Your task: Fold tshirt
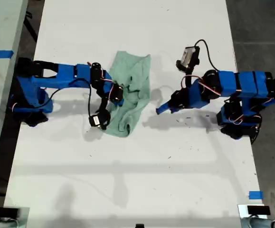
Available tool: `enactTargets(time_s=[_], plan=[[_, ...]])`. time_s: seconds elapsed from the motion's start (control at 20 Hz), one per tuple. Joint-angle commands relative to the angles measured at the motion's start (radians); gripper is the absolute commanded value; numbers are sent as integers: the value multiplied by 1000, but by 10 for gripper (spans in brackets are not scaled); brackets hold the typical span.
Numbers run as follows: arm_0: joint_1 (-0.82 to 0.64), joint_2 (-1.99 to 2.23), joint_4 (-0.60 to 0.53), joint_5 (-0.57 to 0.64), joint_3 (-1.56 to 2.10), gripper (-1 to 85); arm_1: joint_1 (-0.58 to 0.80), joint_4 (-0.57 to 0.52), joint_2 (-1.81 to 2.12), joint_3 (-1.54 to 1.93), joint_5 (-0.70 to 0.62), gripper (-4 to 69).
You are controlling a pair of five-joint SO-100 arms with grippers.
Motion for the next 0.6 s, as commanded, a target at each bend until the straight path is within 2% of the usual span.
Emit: enactTargets(time_s=[0.0,0.05,0.15,0.35,0.55], plan=[[-25,-230,51,-15,-213,126,-15,-34,46,-6,11,224],[-35,-325,117,-40,-275,180,-15,-34,46,-6,11,224],[-46,-390,166,-75,-285,217,-18,-34,46,-3,14,224],[-31,-236,284,-92,-281,230,-26,-32,51,11,18,225],[-23,25,512,-75,-276,232,-44,-6,72,32,29,227]])
